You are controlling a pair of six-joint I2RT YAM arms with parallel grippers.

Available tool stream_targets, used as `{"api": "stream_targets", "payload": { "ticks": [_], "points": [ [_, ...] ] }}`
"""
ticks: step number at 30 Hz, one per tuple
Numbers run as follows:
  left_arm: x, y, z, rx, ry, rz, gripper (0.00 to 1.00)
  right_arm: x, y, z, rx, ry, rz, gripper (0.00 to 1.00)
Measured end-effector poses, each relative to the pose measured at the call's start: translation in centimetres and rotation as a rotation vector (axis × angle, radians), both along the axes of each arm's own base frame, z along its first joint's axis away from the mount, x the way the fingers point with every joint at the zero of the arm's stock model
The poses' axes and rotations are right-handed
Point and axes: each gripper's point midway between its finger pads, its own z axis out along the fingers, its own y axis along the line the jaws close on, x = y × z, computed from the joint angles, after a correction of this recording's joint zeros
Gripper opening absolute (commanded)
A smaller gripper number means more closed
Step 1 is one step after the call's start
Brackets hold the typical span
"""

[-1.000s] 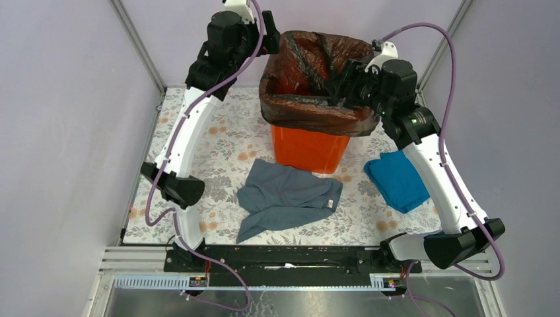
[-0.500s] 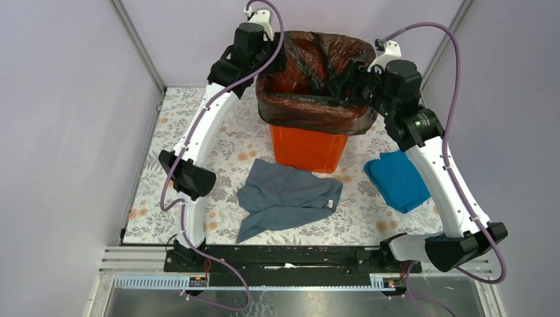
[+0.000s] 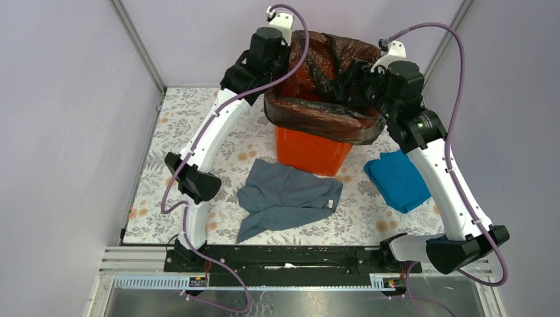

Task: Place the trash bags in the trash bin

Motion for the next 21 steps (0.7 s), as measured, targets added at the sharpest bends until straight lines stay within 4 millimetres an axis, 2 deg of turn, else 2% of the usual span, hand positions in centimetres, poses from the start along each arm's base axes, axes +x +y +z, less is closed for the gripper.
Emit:
{"api": "stream_targets", "payload": {
  "ticks": [9, 13, 16, 18, 21],
  "points": [
    [-1.0, -2.2, 3.2, 0.139, -0.214, -0.011, 0.00, -0.2, -3.4, 0.7, -0.059, -0.030, -0.159, 0.96],
    [-0.4, -1.4, 4.2, 0.211, -0.284, 0.014, 0.00, -0.2, -4.1, 0.9, -0.072, -0.041, -0.188, 1.00],
    [0.2, -0.3, 6.6, 0.196, -0.362, 0.060, 0.00, -0.1, -5.0, 0.5, -0.097, -0.019, -0.233, 1.00],
    [0.0, 0.5, 8.5, 0.166, -0.407, 0.079, 0.00, 0.3, -5.8, 0.5, -0.127, -0.005, -0.281, 1.00],
    [-0.9, 1.3, 10.1, 0.120, -0.434, 0.089, 0.00, 1.4, -6.7, 0.6, -0.158, 0.016, -0.324, 1.00]
  ]
}}
